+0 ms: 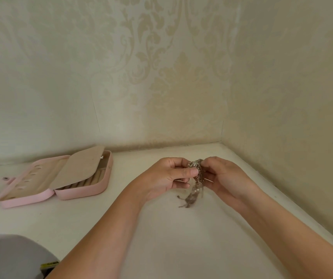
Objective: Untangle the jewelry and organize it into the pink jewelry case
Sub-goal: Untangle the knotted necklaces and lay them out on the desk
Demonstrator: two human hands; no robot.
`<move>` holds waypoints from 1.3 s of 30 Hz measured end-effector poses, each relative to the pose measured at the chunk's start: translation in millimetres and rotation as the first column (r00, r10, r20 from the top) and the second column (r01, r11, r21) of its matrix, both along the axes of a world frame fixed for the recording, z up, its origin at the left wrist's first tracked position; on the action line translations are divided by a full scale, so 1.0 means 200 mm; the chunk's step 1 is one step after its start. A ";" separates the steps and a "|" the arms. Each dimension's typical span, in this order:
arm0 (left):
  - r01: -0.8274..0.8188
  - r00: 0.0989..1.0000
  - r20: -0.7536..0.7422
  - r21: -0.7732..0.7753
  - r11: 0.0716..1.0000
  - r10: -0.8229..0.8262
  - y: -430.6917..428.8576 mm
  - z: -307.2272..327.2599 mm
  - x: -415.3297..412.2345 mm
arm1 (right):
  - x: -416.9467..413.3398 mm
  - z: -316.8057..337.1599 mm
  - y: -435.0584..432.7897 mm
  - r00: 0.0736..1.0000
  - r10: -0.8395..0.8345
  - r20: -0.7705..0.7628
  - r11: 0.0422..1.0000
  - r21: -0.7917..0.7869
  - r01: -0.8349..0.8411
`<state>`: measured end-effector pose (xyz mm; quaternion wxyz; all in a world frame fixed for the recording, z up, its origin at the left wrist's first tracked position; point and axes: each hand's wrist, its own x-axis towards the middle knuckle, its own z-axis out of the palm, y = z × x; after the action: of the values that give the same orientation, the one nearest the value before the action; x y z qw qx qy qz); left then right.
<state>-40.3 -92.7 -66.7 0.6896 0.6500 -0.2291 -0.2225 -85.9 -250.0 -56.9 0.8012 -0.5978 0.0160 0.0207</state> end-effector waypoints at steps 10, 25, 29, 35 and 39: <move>-0.021 1.000 -0.012 -0.039 0.999 0.021 0.01 -0.02 0.02 | 0.00 0.00 -0.02 0.985 0.174 -0.016 0.983 0.055 -0.173; 0.026 1.000 -0.014 -0.041 0.999 -0.026 -0.02 0.00 -0.02 | -0.01 0.02 -0.01 0.948 -0.161 0.275 0.738 -0.604 0.300; -0.062 0.998 -0.009 -0.041 0.997 0.062 -0.02 -0.01 0.00 | -0.02 0.04 -0.01 0.998 -0.006 0.069 0.937 -0.349 0.030; 0.027 1.000 -0.011 -0.048 0.998 -0.027 -0.01 -0.02 0.01 | -0.01 0.05 -0.04 0.983 0.175 -0.058 0.980 0.110 -0.168; 0.016 1.000 -0.025 -0.042 0.999 -0.017 -0.01 -0.02 0.01 | 0.00 0.05 -0.06 0.974 0.228 0.000 0.941 0.255 -0.220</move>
<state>-37.4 -94.9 -70.0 0.7039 0.6308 -0.2305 -0.2315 -86.4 -261.2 -47.6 0.8632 -0.4880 -0.0432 0.1223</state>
